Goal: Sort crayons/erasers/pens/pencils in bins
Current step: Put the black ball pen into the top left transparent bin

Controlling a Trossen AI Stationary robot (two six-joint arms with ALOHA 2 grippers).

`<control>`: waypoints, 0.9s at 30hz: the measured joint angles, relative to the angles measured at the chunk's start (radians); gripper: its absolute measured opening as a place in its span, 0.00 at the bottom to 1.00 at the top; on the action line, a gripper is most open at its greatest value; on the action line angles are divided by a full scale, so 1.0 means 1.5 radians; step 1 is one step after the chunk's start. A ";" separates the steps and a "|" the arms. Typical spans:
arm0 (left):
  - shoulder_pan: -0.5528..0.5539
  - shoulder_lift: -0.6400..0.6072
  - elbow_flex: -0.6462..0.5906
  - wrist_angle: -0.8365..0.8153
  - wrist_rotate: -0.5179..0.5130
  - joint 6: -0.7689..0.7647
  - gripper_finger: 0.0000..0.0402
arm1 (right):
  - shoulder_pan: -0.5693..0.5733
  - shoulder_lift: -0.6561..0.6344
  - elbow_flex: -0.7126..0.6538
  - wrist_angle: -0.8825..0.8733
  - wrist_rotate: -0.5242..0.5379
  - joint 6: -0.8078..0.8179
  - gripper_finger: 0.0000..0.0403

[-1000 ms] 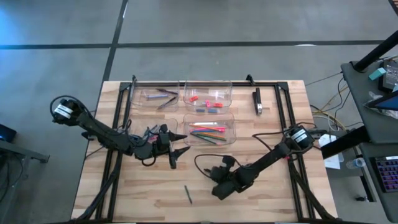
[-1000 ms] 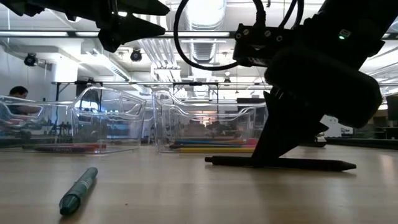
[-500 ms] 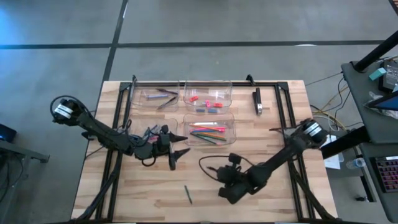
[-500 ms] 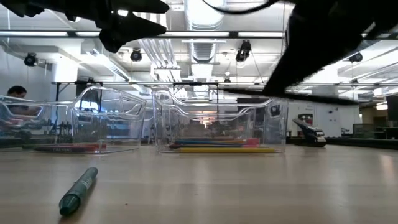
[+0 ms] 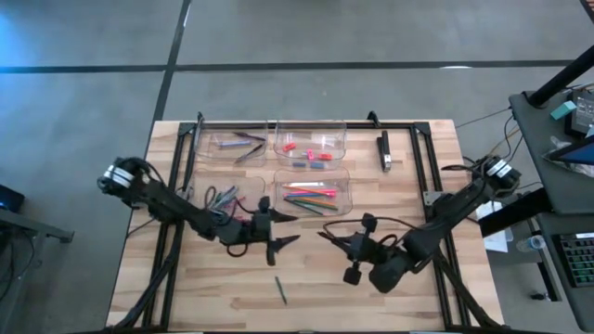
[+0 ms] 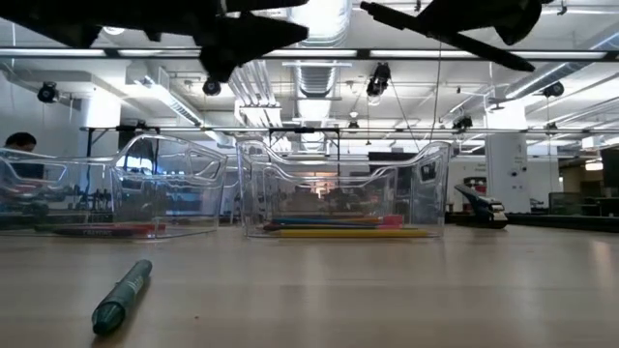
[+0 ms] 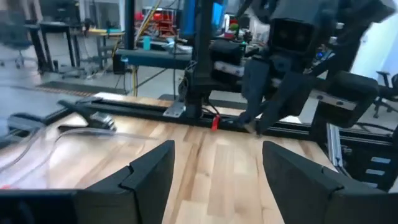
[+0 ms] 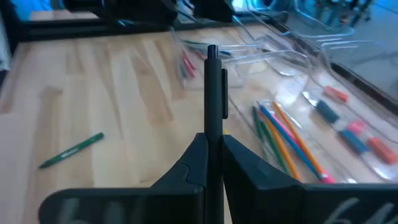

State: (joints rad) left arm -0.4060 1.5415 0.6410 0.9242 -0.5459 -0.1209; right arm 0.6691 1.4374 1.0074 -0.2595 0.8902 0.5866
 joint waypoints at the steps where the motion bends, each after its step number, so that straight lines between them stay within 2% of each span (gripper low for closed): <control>1: 0.002 0.015 0.014 0.003 0.006 0.010 0.57 | 0.002 -0.007 -0.017 0.030 0.000 -0.009 0.05; 9: 0.028 0.098 0.107 0.000 0.114 0.016 0.58 | 0.009 -0.038 -0.123 0.197 -0.010 -0.051 0.04; 14: 0.043 0.122 0.137 -0.051 0.118 -0.011 0.66 | 0.009 -0.046 -0.130 0.221 -0.026 -0.062 0.04; 19: 0.051 0.153 0.165 -0.050 0.117 -0.018 0.73 | 0.009 -0.043 -0.127 0.245 -0.044 -0.083 0.04; 27: 0.052 0.192 0.208 -0.050 0.126 0.041 0.73 | 0.007 -0.041 -0.127 0.253 -0.069 -0.089 0.04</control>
State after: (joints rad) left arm -0.3286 1.8292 0.9532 0.8498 -0.3569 -0.0594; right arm 0.6804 1.3754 0.8169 0.1196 0.7860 0.4532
